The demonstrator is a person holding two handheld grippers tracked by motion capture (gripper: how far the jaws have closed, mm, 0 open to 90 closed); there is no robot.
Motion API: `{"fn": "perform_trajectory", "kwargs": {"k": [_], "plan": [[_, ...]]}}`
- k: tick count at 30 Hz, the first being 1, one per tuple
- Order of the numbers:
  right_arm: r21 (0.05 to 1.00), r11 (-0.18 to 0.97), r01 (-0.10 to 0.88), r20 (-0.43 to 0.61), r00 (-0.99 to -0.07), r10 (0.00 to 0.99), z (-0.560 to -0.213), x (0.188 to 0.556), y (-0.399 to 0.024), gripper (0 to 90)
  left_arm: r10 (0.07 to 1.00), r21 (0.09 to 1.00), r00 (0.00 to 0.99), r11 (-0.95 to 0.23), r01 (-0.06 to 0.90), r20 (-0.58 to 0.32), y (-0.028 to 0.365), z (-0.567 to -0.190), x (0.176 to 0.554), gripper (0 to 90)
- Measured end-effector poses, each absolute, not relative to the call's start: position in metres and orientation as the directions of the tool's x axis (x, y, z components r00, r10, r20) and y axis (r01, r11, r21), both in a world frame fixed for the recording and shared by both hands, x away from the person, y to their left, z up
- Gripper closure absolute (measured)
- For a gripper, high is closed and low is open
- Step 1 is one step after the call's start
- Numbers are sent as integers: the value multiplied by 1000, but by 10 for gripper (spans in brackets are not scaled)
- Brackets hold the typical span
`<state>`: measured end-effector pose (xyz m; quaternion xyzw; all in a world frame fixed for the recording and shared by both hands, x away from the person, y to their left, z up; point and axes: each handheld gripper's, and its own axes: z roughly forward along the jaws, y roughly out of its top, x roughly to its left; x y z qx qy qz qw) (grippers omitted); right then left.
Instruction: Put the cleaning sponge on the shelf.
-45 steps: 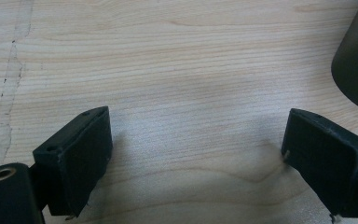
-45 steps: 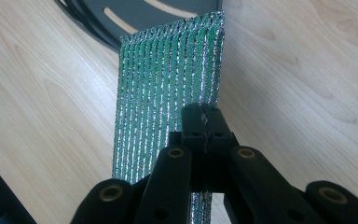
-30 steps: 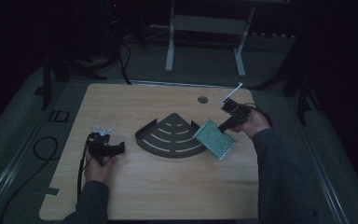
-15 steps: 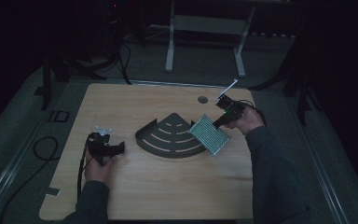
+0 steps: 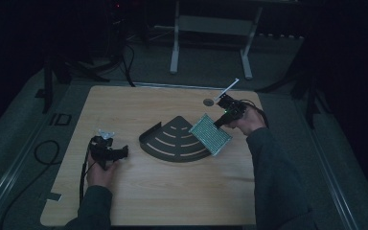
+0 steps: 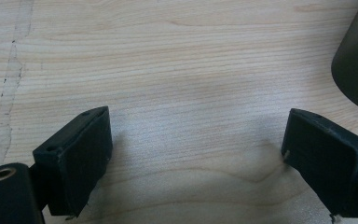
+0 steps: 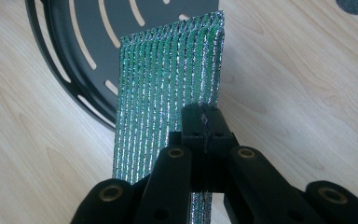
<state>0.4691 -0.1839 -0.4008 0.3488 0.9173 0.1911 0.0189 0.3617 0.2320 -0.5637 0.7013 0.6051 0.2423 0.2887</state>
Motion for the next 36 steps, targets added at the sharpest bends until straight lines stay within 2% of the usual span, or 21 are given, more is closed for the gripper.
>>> {"fn": "perform_trajectory", "kwargs": {"k": [36], "plan": [[357,677,643,81,-744,664,-417,494,-145,897,989,698,151,-102,709,-9,232,-564,362,88]]}}
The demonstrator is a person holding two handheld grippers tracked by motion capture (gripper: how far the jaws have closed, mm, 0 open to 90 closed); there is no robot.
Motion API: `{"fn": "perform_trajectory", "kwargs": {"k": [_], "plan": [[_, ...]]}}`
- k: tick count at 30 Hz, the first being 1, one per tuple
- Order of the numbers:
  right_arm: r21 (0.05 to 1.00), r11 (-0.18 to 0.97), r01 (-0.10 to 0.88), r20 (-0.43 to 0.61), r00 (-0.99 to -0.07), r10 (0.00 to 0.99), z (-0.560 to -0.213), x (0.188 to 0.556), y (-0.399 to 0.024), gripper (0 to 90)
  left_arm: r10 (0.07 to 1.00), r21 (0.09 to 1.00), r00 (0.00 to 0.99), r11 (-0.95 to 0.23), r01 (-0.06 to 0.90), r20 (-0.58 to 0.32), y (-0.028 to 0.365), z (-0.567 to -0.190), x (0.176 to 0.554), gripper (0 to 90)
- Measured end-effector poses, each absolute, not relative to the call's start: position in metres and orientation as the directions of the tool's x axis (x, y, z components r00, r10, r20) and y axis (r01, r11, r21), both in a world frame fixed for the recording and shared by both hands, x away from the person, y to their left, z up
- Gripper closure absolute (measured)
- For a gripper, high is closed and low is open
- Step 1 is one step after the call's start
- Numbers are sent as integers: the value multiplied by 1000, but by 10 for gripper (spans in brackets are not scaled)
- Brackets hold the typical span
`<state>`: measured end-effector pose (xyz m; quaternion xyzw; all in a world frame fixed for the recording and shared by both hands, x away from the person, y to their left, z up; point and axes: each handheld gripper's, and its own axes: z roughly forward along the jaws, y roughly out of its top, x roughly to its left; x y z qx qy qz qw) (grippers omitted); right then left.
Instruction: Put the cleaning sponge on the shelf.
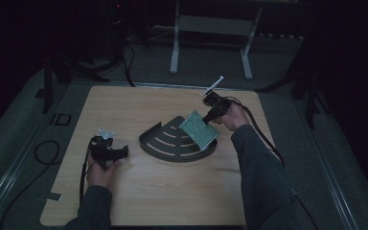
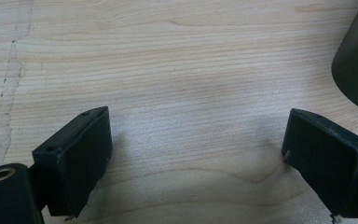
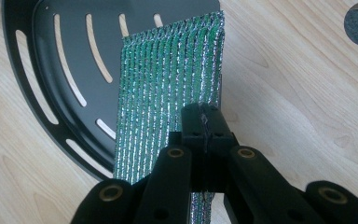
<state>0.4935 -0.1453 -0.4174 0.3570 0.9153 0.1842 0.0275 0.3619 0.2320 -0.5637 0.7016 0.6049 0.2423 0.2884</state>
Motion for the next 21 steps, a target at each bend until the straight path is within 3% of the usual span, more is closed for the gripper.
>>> {"fn": "perform_trajectory", "kwargs": {"k": [21], "plan": [[351,690,633,79,-754,652,-430,494,-134,896,989,698,149,-100,709,-10,232,-564,362,86]]}}
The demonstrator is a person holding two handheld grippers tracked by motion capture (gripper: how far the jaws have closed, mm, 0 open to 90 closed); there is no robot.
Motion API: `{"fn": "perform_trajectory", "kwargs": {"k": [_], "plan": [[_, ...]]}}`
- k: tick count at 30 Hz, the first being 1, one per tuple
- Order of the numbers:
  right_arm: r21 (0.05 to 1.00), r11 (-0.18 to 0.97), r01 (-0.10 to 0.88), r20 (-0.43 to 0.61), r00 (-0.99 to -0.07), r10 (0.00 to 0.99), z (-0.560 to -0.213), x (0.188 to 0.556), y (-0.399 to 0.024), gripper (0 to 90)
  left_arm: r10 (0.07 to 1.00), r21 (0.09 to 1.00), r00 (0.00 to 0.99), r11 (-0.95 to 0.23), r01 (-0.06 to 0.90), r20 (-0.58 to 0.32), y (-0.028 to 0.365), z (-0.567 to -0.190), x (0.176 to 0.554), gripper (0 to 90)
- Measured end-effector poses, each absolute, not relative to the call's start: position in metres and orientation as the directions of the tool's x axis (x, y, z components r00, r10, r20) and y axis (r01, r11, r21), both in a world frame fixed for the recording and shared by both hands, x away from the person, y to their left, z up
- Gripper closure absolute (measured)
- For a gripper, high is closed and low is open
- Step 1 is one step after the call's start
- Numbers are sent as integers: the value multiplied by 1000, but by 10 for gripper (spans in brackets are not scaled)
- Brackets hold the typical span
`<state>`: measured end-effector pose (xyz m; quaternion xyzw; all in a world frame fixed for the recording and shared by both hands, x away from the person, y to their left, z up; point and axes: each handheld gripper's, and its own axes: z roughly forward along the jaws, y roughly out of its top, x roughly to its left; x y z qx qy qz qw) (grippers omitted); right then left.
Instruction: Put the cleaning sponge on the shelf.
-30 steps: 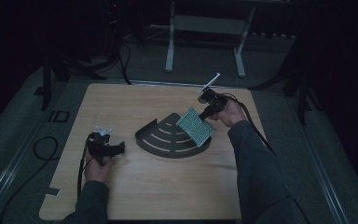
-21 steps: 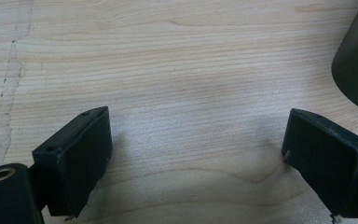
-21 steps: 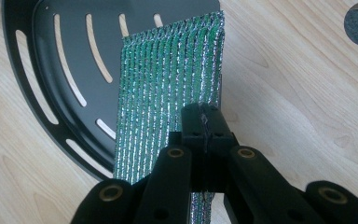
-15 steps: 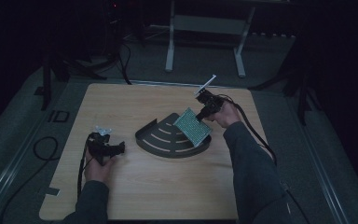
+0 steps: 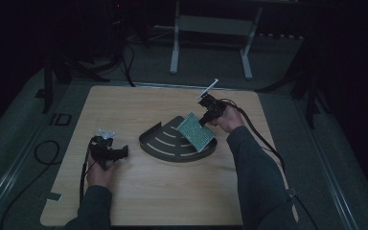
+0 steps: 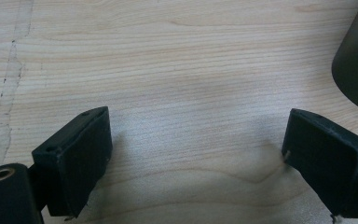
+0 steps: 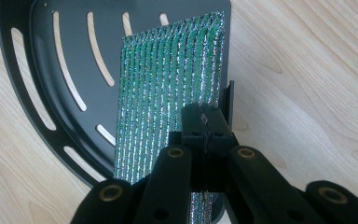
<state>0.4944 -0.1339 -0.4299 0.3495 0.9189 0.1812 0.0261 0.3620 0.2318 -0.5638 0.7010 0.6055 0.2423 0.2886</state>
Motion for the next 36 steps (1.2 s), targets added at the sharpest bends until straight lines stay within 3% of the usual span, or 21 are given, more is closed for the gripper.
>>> {"fn": "perform_trajectory", "kwargs": {"k": [36], "plan": [[306,707,637,51,-753,656,-460,492,-131,895,989,698,150,-101,709,-10,232,-564,362,87]]}}
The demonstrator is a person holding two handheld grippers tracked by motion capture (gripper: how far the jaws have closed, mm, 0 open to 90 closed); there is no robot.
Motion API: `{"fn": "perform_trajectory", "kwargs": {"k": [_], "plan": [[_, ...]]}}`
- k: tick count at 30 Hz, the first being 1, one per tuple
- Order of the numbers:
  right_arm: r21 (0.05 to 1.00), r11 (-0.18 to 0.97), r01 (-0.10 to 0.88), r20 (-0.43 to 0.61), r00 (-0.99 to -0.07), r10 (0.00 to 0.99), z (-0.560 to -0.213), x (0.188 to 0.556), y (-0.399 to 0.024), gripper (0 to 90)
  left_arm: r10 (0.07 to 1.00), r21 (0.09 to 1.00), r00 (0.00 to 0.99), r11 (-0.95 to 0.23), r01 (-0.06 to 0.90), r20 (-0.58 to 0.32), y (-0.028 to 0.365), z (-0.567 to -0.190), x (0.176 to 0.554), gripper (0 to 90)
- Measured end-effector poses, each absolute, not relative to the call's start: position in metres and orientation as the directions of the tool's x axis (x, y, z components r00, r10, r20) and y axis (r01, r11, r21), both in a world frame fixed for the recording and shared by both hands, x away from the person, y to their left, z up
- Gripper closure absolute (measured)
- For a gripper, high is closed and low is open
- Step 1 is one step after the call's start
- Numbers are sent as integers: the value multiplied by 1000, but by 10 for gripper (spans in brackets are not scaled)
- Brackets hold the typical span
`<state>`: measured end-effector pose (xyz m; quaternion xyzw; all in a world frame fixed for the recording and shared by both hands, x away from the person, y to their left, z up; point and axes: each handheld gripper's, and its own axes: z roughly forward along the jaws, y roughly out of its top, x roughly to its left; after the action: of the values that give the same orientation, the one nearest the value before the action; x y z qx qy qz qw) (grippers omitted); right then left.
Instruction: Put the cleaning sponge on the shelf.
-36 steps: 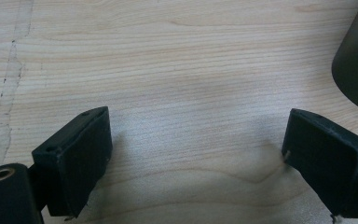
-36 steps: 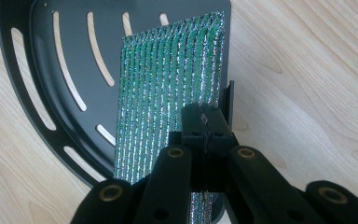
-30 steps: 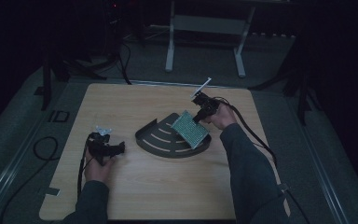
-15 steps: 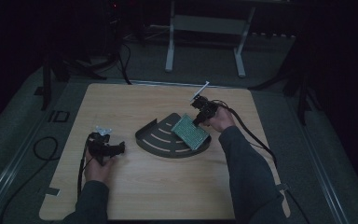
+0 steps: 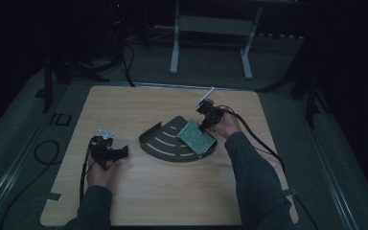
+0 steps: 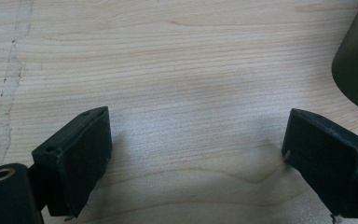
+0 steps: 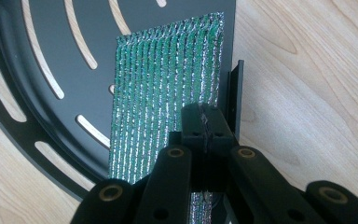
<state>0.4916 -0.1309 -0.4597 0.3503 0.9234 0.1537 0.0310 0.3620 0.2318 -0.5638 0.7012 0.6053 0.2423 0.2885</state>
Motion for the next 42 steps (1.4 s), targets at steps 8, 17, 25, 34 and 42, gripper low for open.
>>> {"fn": "perform_trajectory", "kwargs": {"k": [8,17,25,34,42], "plan": [[303,710,636,42,-753,657,-462,493,-132,893,989,698,150,-101,709,-9,232,-564,362,87],[296,708,642,33,-747,664,-466,494,-133,892,989,698,150,-101,709,-9,232,-564,362,86],[299,704,644,33,-745,667,-465,494,-133,888,989,698,150,-101,709,-9,232,-564,362,86],[304,706,640,31,-747,664,-463,495,-135,882,989,698,150,-101,709,-9,232,-564,362,86],[313,705,636,32,-749,661,-462,492,-135,827,989,698,150,-101,709,-10,232,-564,362,87]]}}
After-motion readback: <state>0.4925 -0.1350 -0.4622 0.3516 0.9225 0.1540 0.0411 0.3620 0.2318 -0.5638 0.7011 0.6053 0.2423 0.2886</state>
